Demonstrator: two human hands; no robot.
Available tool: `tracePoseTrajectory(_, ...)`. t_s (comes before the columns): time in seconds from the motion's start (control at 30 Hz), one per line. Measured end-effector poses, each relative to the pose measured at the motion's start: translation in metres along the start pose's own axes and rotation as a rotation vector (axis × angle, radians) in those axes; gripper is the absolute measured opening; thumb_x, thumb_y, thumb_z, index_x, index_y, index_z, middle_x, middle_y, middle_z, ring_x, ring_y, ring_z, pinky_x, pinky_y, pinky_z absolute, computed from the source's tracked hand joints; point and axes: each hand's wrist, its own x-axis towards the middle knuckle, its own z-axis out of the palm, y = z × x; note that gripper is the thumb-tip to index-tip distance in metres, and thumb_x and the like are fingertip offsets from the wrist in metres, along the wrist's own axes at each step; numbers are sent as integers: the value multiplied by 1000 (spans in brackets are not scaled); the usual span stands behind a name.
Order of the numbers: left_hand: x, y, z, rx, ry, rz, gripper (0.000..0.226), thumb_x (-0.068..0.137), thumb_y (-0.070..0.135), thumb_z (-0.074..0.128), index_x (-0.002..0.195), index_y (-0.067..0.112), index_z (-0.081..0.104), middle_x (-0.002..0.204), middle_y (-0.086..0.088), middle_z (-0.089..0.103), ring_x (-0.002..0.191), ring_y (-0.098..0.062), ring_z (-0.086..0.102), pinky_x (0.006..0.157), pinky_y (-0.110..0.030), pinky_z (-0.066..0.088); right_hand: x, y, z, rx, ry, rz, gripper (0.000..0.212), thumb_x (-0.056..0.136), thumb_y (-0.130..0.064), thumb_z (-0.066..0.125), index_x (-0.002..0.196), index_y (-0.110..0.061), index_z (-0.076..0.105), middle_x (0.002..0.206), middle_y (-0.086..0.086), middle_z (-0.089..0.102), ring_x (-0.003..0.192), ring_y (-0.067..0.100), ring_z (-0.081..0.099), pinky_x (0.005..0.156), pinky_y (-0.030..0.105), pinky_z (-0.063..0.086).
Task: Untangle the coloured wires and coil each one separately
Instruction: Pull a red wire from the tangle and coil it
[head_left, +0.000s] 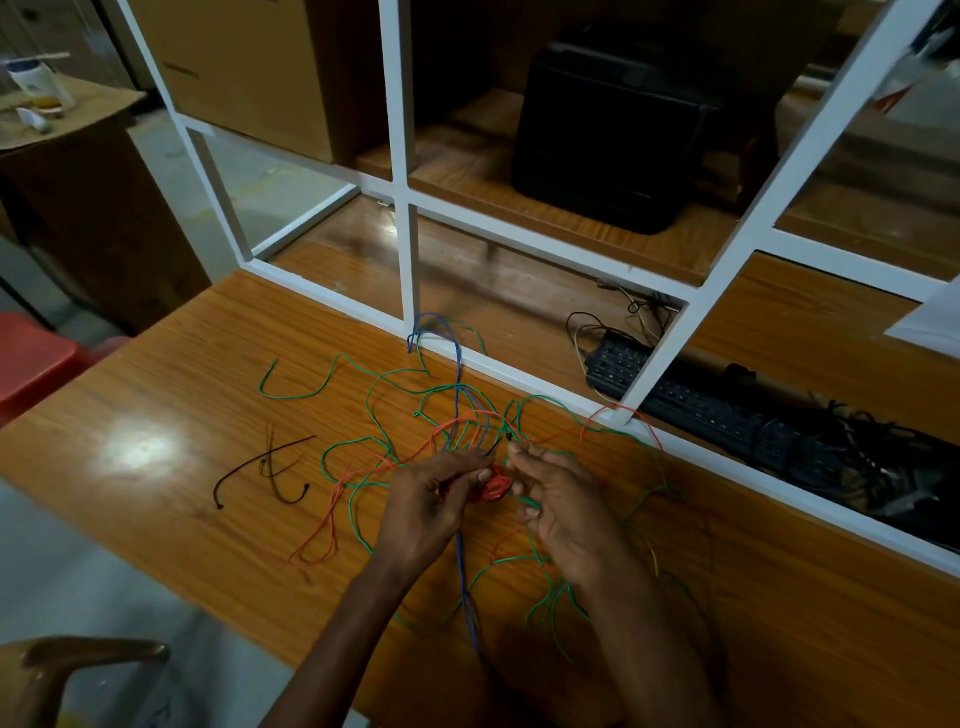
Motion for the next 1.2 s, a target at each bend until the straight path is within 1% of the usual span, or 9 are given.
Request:
tracePoseTrajectory(0.33, 0, 2, -3, 133, -35, 42, 21, 93, 0, 75, 103, 16, 84, 113, 23, 75, 108, 3, 72, 90, -16, 54, 7, 8, 0, -93, 48, 60, 9, 94, -10, 67, 91, -17, 71, 73, -4, 62, 59, 5, 47, 45, 19, 27)
tracePoseTrajectory(0.5, -1, 6, -4, 141, -67, 52, 22, 93, -1, 74, 101, 17, 83, 113, 14, 78, 104, 3, 73, 85, -13, 52, 9, 15, -2, -203, 91, 65, 4, 92, -13, 69, 91, -16, 71, 78, 3, 63, 53, 5, 47, 46, 20, 26)
tracePoseTrajectory(0.67, -2, 9, -7, 146, -131, 32, 19, 93, 1, 75, 100, 17, 84, 108, 14, 79, 94, 7, 71, 80, -7, 46, 9, 15, -6, -387, 163, -170, 7, 87, -9, 76, 83, -14, 77, 72, -2, 72, 57, 3, 60, 50, 14, 43)
tracePoseTrajectory(0.77, -3, 13, -8, 133, -155, 19, 18, 94, 2, 75, 99, 16, 84, 104, 15, 79, 90, 6, 71, 78, -9, 46, 5, 10, -10, -408, 118, -352, 8, 84, -4, 81, 90, -8, 79, 81, 1, 78, 74, 7, 72, 68, 17, 56)
tracePoseTrajectory(0.87, -7, 20, -8, 91, -165, 18, 17, 94, 2, 74, 98, 15, 84, 101, 14, 80, 88, 3, 72, 76, -12, 48, 1, 6, -12, -435, 78, -430, 7, 84, -10, 83, 90, -13, 82, 87, 2, 80, 86, 18, 75, 76, 28, 59)
tracePoseTrajectory(0.97, -10, 23, -8, -51, -153, -64, 17, 95, 5, 74, 105, 15, 84, 115, 9, 79, 106, -10, 75, 85, -31, 59, 1, 3, -16, -410, 68, -425, 5, 85, -15, 83, 88, -19, 82, 89, 1, 80, 91, 23, 74, 79, 34, 58)
tracePoseTrajectory(1.03, -13, 26, -8, -125, -157, -100, 17, 94, 6, 76, 106, 15, 84, 122, 6, 78, 116, -13, 73, 92, -42, 61, -1, 2, -17, -341, 51, -385, 5, 86, -15, 81, 91, -17, 82, 90, 2, 80, 89, 18, 75, 75, 29, 57)
tracePoseTrajectory(1.13, -19, 31, -7, -143, -155, -104, 16, 92, 6, 77, 104, 14, 85, 121, 7, 78, 118, -12, 72, 98, -37, 59, -7, 0, -17, -270, 41, -364, 9, 87, -9, 78, 96, -9, 81, 87, -3, 80, 78, 1, 71, 63, 13, 50)
tracePoseTrajectory(1.2, -23, 33, -8, -159, -160, -126, 16, 92, 5, 77, 103, 14, 85, 118, 7, 79, 118, -12, 72, 98, -37, 59, -8, 1, -18, -237, 35, -364, 8, 88, -6, 76, 96, -7, 79, 84, -6, 79, 73, -4, 68, 59, 10, 47)
